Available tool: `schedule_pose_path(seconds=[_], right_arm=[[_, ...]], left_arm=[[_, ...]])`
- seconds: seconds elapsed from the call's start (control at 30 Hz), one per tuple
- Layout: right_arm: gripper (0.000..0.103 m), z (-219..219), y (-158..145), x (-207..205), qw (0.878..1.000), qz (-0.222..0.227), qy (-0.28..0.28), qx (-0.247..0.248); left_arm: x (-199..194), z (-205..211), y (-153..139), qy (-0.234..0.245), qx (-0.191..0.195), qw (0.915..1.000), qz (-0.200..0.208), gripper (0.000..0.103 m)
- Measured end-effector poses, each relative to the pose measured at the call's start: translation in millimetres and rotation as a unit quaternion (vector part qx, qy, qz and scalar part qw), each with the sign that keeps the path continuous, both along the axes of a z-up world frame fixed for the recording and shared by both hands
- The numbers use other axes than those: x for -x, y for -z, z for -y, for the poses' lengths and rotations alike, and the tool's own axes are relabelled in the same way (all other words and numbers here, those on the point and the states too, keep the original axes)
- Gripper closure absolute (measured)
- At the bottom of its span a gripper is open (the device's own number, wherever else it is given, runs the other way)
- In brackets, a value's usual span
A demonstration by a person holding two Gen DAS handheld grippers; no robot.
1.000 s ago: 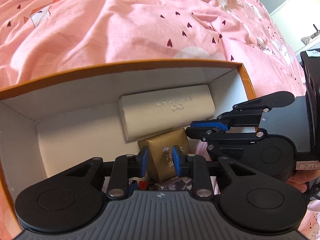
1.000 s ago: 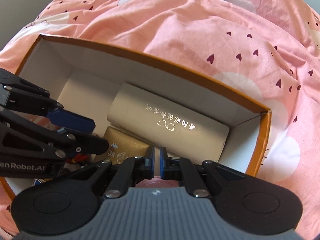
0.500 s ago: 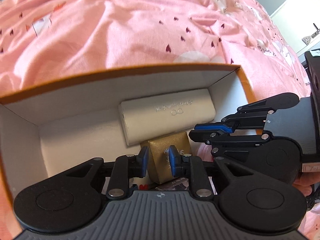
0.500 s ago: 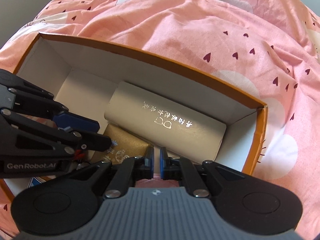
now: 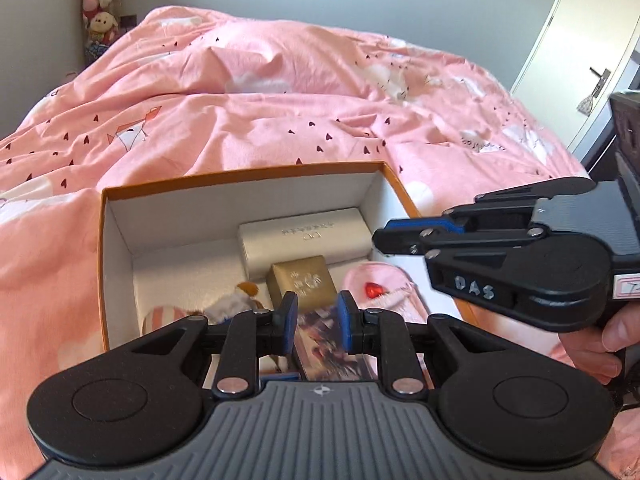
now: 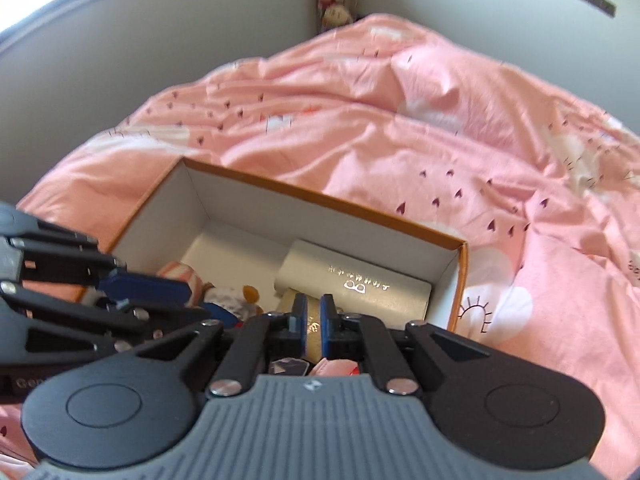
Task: Organize objects
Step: 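Move both grippers out of the box toward the tape measure and crocheted fruit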
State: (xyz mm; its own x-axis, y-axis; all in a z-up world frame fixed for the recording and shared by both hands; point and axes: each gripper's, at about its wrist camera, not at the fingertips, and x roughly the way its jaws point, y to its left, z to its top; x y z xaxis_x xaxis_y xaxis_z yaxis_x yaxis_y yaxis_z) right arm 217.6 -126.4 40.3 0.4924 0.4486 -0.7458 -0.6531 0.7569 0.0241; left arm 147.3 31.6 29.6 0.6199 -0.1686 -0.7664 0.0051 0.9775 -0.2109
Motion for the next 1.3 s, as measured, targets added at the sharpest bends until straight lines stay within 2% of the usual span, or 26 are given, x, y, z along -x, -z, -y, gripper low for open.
schedule_pose_path(seconds=[0.1, 0.17, 0.2, 0.33, 0.43, 0.57, 0.7, 0.8, 0.9, 1.0, 1.1, 1.17, 1.3], right_arm=[[0.093, 15.3, -9.1, 36.9, 0.998, 0.044, 0.022, -0.025], [0.082, 24.7, -9.4, 60.6, 0.997, 0.058, 0.038, -0.04], [0.074, 29.7, -8.1, 72.5, 0.996, 0.063, 0.048, -0.046], [0.073, 44.5, 7.0, 113.8, 0.993, 0.06, 0.094, -0.048], [0.073, 51.3, 27.2, 134.1, 0.991, 0.03, 0.127, -0.026], [0.073, 62.2, 54.3, 154.2, 0.986, -0.016, 0.165, -0.004], [0.073, 70.2, 75.5, 171.4, 0.98, -0.079, 0.185, 0.005], [0.072, 70.8, 86.6, 186.7, 0.977, -0.118, 0.177, 0.005], [0.065, 64.8, 92.9, 201.4, 0.978, -0.143, 0.148, 0.01], [0.062, 59.0, 100.4, 210.8, 0.977, -0.169, 0.123, 0.033], [0.062, 64.4, 106.9, 214.1, 0.973, -0.19, 0.124, 0.038], [0.062, 68.9, 108.5, 216.7, 0.972, -0.195, 0.122, 0.04], [0.069, 77.1, 109.3, 217.6, 0.971, -0.195, 0.136, 0.031]], left_arm=[[23.6, 3.7, -0.7, -0.005, 0.011, 0.9999, 0.01, 0.08], [35.6, 6.5, 3.6, -0.003, 0.016, 0.9999, 0.001, 0.08], [41.1, 7.8, 7.3, 0.001, 0.018, 0.9998, -0.008, 0.08], [58.4, 13.2, 33.8, 0.021, 0.023, 0.9974, -0.065, 0.08], [70.9, 17.9, 53.5, 0.042, 0.019, 0.9937, -0.102, 0.079], [91.6, 24.1, 71.8, 0.06, 0.016, 0.9894, -0.131, 0.079], [104.7, 25.4, 86.5, 0.067, 0.026, 0.9838, -0.164, 0.079], [114.1, 32.4, 96.2, 0.089, 0.033, 0.9756, -0.198, 0.076], [123.6, 42.8, 104.4, 0.117, 0.034, 0.9669, -0.224, 0.07], [128.7, 50.1, 110.7, 0.128, 0.022, 0.9616, -0.242, 0.07], [128.9, 50.6, 116.1, 0.127, 0.032, 0.9598, -0.248, 0.06], [128.7, 48.1, 121.1, 0.111, 0.047, 0.9606, -0.25, 0.05], [124.0, 44.2, 127.2, 0.066, 0.08, 0.9614, -0.255, 0.036]])
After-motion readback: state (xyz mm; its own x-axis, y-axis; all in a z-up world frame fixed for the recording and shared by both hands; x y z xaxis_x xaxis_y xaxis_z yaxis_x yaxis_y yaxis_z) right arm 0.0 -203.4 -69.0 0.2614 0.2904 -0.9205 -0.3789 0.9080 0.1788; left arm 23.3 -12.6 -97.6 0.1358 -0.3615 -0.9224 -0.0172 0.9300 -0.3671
